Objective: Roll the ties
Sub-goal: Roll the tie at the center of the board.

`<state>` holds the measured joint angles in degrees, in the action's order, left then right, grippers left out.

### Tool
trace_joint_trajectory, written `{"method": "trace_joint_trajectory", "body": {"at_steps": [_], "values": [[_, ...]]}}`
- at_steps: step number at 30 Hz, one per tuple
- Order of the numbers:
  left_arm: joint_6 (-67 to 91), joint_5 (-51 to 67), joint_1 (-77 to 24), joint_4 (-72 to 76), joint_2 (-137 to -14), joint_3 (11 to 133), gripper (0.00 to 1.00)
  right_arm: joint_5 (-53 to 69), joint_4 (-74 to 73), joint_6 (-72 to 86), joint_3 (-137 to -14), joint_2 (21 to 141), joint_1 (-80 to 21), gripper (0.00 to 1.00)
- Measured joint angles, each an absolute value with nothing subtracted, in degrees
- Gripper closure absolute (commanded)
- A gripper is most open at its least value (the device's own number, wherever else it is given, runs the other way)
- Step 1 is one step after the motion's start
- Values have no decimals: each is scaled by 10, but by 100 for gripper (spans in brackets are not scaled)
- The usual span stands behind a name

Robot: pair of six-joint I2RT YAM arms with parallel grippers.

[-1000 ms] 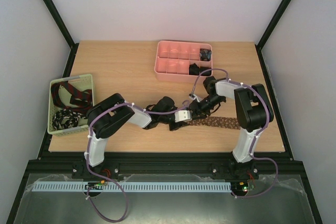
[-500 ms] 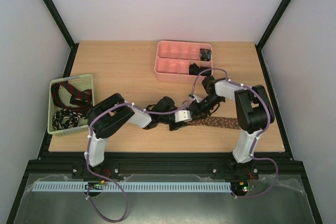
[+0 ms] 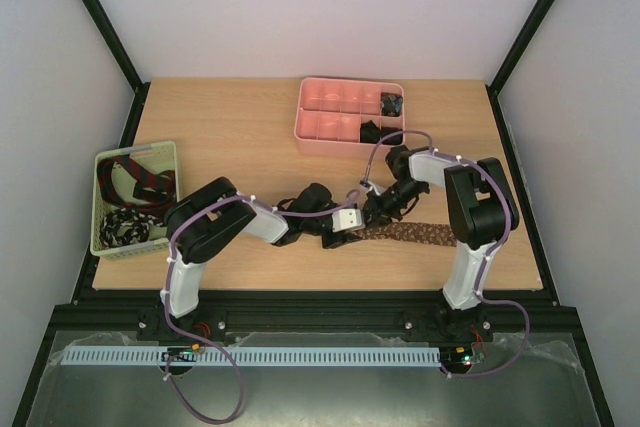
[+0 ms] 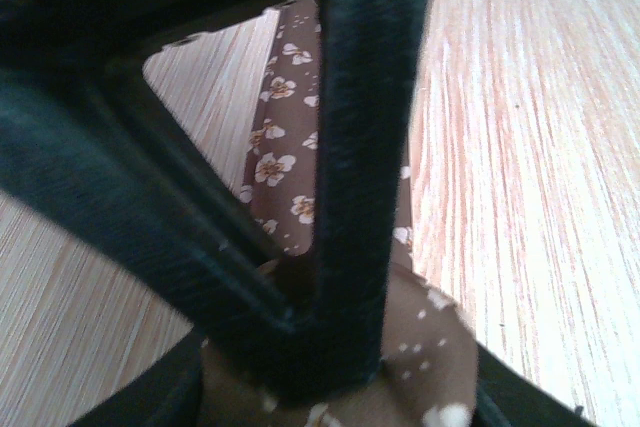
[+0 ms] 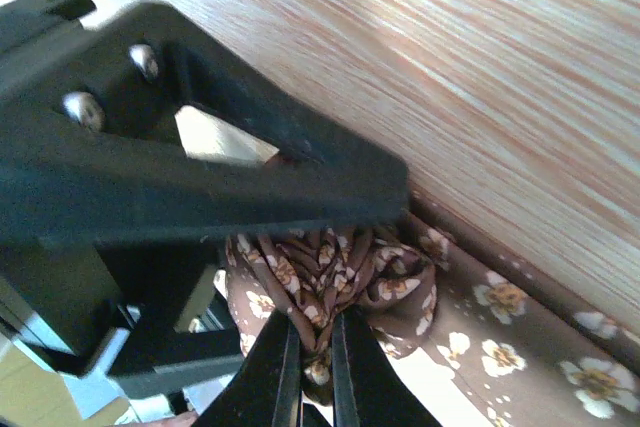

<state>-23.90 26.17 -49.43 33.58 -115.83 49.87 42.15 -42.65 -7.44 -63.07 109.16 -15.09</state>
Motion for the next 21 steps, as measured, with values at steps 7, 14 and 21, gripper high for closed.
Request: {"method": "trace_joint_trajectory", "body": {"at_steps": [7,14,21], "values": [[-247,308,-468,329,-1149,485,25,439,-446,-108,-630,1118,-125,98],[-245,333,-462,333,-1140,469,21,416,-459,-119,-632,1119,-120,99],[-204,345,-438,357,-1112,422,21,414,-495,-124,-689,1164,-139,99]]}}
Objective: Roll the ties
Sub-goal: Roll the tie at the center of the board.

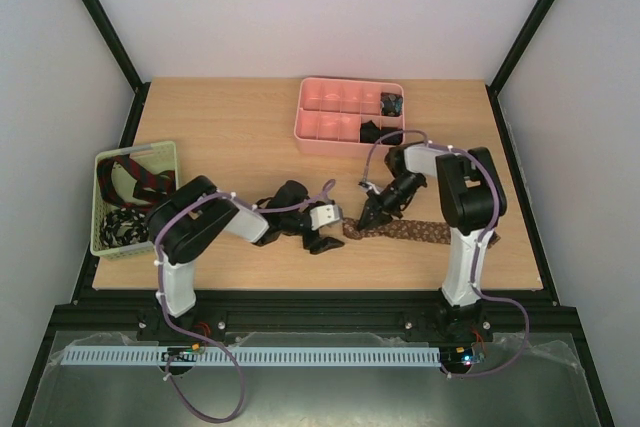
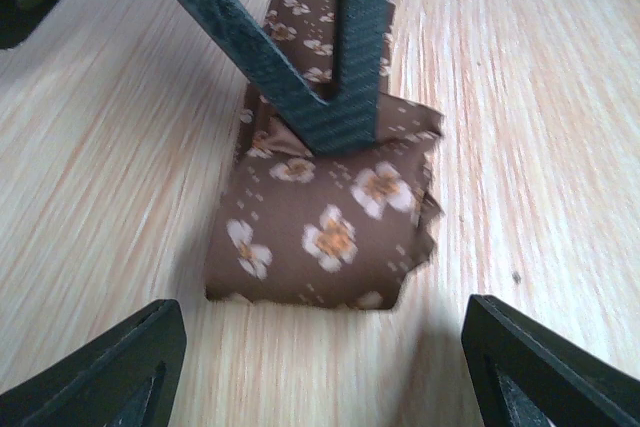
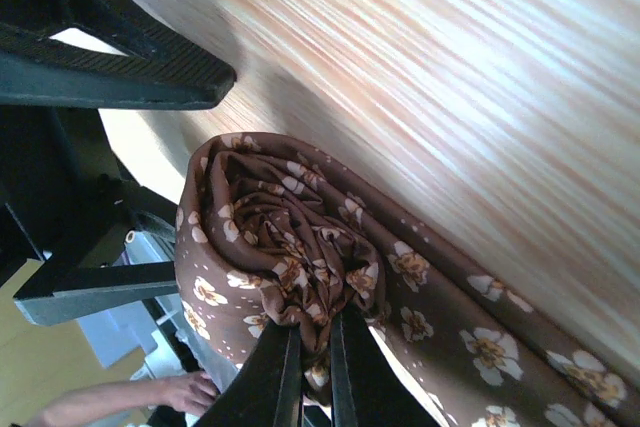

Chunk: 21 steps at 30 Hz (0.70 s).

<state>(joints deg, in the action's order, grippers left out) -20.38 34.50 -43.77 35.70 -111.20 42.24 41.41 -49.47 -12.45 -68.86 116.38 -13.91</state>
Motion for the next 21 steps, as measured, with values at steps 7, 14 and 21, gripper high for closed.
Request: {"method": "trace_joint_trajectory", "body": {"at_steps": [7,14,21], "values": [[-191,345,-384,347,-1023,334,20,468,-492,-126,-770,1227,-208,99],[-190,345,-378,350,-1018,320,18,489,-498,-154,-766,1240,-193,99],[-197,346,-390,374,-1087,382,17,509,-531,-189,-769,1273,-149,99]]}}
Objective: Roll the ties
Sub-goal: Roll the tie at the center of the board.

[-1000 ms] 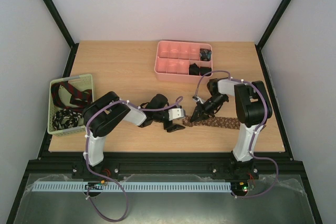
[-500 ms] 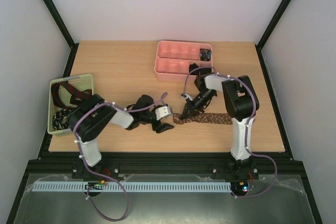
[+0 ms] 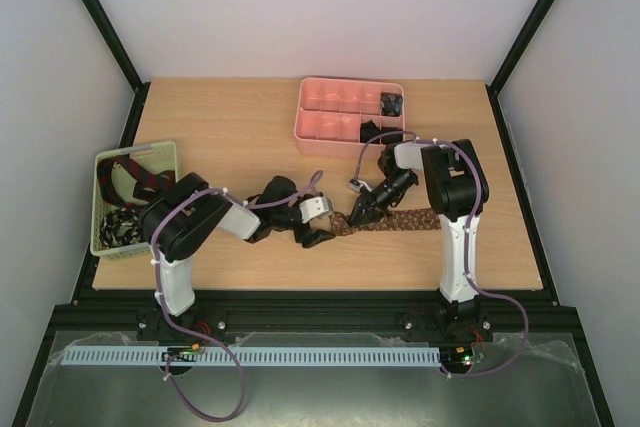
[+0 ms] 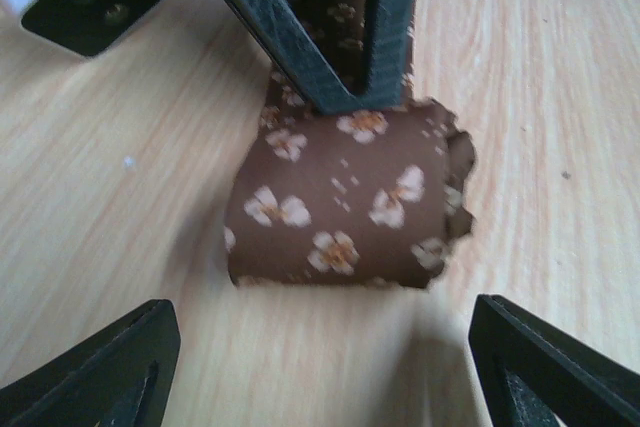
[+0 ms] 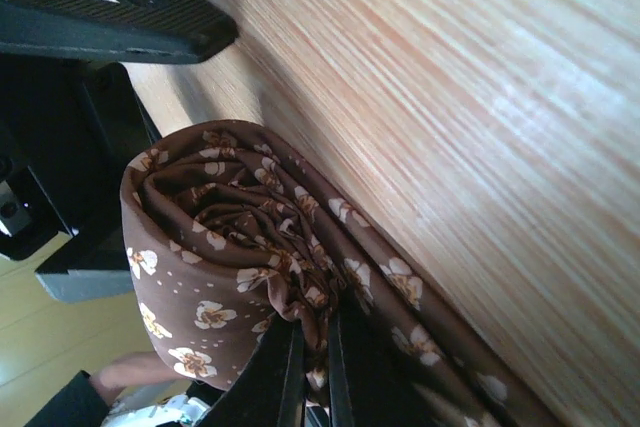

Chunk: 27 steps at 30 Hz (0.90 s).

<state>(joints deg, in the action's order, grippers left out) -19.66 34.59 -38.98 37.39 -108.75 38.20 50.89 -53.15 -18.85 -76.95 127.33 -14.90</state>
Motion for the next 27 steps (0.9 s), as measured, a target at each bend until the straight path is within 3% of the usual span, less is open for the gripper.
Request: {"method": "trace_joint_trajectory", "body": {"at_steps": [6,9,12,16,21,23,27], "values": [[-185,350,-409,402,-1140,434,20,506,-535,-190,-773,1275,-147,99],[-177,361,-418,409,-1153,447,28,505,-527,-183,-768,1271,-147,99],[-172,364,-429,415,-1160,451,45,505,-515,-167,-760,1264,-147,98],[-174,348,-435,416,-1161,450,62,498,-498,-147,-754,1251,-148,81],[-192,319,-436,405,-1154,450,65,473,-492,-135,-754,1218,-146,51],[-203,309,-437,396,-1149,450,65,461,-496,-135,-755,1203,-146,46],[-219,297,-441,384,-1144,451,65,466,-514,-137,-757,1184,-146,46]]}}
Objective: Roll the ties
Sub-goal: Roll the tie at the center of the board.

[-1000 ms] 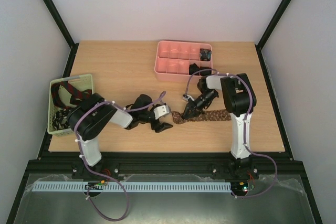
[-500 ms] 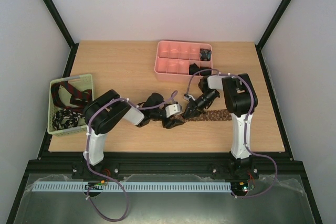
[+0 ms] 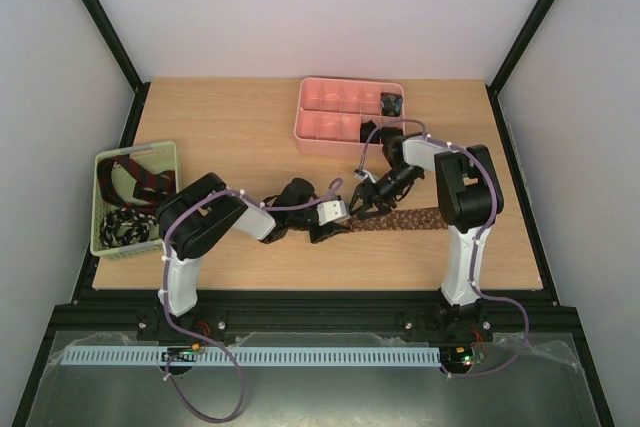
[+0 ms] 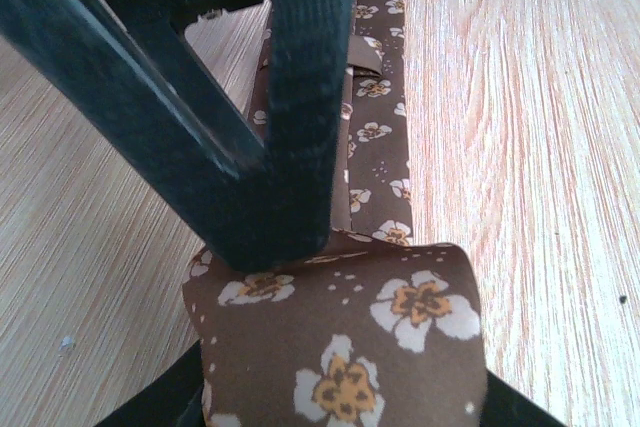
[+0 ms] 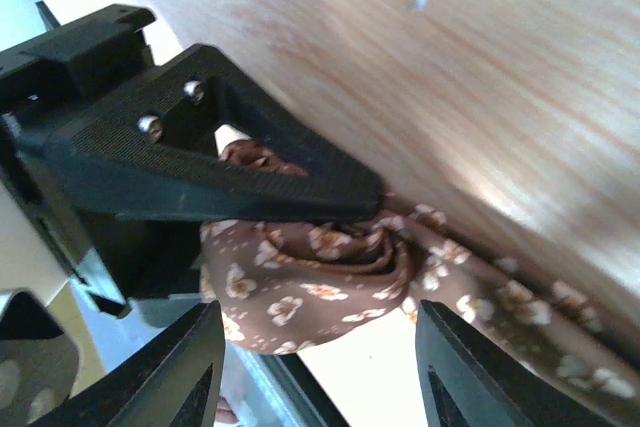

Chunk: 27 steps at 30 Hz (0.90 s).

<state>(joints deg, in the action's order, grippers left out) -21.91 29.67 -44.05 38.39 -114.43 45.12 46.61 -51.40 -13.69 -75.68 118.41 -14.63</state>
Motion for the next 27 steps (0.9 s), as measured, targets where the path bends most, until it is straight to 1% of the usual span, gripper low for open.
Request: {"method": "trace_joint_trajectory", "body": {"at_steps": [3,6,7,8,9,11,13,15,18,22,27], "values": [[-225,296,-441,376,-1143,455,64,478,-528,-134,-757,1179,-152,50],[-229,296,-441,367,-1143,459,64,484,-528,-125,-755,1179,-166,61],[-230,296,-441,364,-1143,460,64,484,-526,-124,-755,1179,-170,66],[-230,296,-441,362,-1143,461,63,484,-526,-119,-755,1179,-173,74],[-230,296,-441,361,-1143,462,63,482,-525,-119,-754,1180,-175,84],[-231,296,-441,358,-1143,463,59,472,-522,-115,-753,1181,-177,97],[-233,295,-441,356,-1143,464,52,464,-519,-115,-753,1182,-173,99],[-235,293,-441,354,-1143,466,38,452,-517,-118,-753,1183,-166,99],[-239,295,-439,351,-1142,467,26,435,-517,-127,-753,1188,-151,99],[-239,323,-430,340,-1138,465,18,417,-515,-143,-745,1194,-135,99],[-225,352,-428,335,-1137,464,15,402,-503,-151,-716,1195,-129,99]]}}
